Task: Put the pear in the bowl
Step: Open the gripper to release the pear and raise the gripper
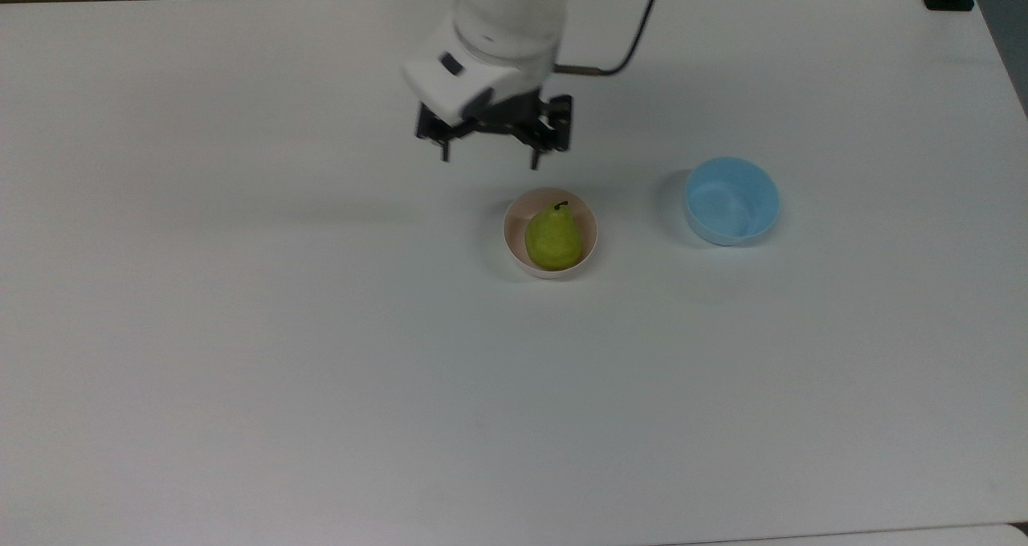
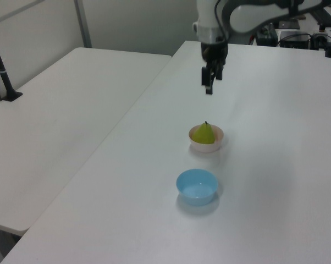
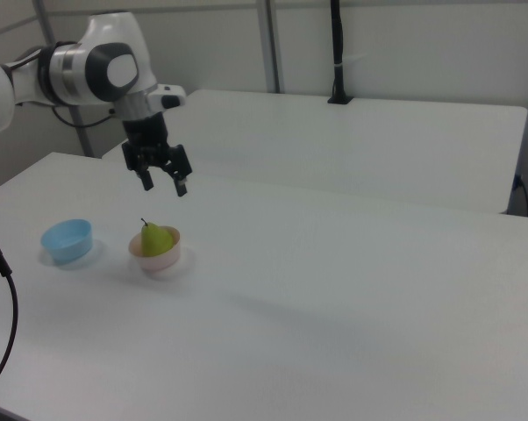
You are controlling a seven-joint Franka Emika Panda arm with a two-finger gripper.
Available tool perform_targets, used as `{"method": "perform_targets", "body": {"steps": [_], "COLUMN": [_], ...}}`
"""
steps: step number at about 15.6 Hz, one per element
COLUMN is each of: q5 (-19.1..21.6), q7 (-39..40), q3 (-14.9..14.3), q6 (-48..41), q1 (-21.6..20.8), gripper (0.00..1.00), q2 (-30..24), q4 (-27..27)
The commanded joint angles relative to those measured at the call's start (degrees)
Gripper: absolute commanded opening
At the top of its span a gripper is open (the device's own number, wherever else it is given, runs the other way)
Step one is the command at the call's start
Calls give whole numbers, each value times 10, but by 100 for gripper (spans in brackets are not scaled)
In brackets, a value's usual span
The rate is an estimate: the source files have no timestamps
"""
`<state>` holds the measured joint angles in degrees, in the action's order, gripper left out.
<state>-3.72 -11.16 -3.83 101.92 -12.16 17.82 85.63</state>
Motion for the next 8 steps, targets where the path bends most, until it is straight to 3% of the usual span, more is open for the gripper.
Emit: {"method": "perform_targets", "body": {"steps": [1, 4, 8], "q5": [-7, -7, -8], "q7": [70, 84, 84], "q3": [16, 18, 16], "q6": [-14, -14, -28], "q1": [83, 127, 140], "gripper": [100, 100, 100], "q2": [-44, -59, -72], "q4": [43, 47, 47]}}
